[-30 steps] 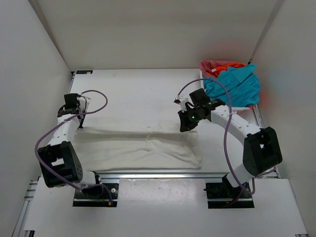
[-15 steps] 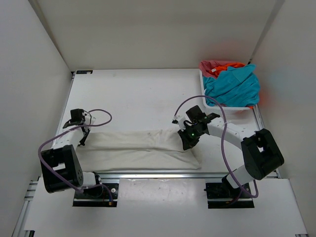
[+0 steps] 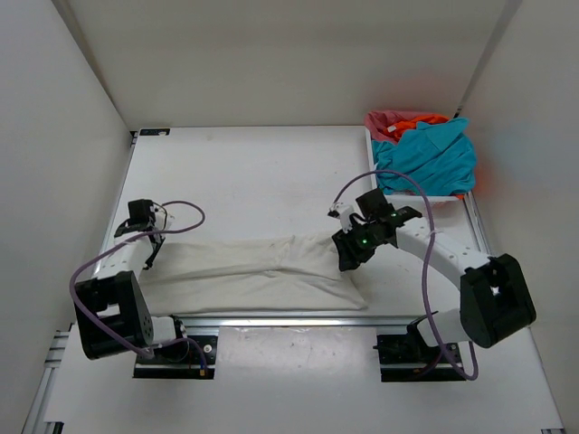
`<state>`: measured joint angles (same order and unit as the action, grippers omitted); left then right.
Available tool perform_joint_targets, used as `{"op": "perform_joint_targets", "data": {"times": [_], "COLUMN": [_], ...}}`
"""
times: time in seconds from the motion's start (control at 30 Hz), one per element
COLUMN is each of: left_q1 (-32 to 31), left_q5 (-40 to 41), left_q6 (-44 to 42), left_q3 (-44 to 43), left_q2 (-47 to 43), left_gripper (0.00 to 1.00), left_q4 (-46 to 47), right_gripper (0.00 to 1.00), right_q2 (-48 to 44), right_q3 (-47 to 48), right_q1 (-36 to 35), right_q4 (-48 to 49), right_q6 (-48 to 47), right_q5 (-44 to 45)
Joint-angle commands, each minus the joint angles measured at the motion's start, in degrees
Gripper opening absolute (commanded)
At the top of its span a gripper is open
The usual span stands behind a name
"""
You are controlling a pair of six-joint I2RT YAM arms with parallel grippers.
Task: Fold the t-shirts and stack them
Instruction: Fold the other side of the tshirt into a rectangle, then rotate the tshirt 90 degrees
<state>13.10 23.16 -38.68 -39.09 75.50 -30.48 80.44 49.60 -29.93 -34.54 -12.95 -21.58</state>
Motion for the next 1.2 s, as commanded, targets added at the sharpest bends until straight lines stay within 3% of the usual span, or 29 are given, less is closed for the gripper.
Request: {"op": "perform_joint_targets", "data": {"times": [0.0, 0.23, 0.37, 0.6, 0.77, 1.03, 1.17], "left_q1": [1.0, 2.5, 1.4, 1.8, 1.7, 3.5, 2.6], "left_q5": [0.0, -0.4, 1.5, 2.6, 2.2, 0.9, 0.7], "left_q6": [0.4, 0.8, 1.1, 6.3, 7.7, 9.8, 10.8], "left_q3": [-3.1, -5.6, -3.5, -7.1, -10.4, -10.6, -10.2], "left_q2": [-4.1, -7.2, -7.0, 3.8, 10.9, 15.6, 18.1], "left_gripper": [0.47, 0.47, 0.52, 0.62, 0.67, 0.70, 0.67], "left_q4": [-5.9, -9.5, -3.6, 6.2, 9.3, 12.0, 12.0], "right_gripper": [0.50, 0.49, 0.47, 0.52, 0.62, 0.64, 0.56], "right_q2": [-3.6, -0.7, 1.5, 7.4, 11.6, 18.1, 22.5], "right_q3": [1.7, 5.6, 6.2, 10.2, 12.7, 13.7, 15.5], "right_q1": [3.5, 6.8, 7.2, 11.5, 9.5, 10.1, 10.8], "right_q4": [-1.4, 2.3, 4.0, 5.4, 6.7, 6.9, 6.0], "right_q6": [3.0, 6.7, 7.9, 12.9, 15.1, 20.6, 21.2], "right_q5": [-0.7, 3.4, 8.6, 12.4, 14.1, 14.8, 16.8]}}
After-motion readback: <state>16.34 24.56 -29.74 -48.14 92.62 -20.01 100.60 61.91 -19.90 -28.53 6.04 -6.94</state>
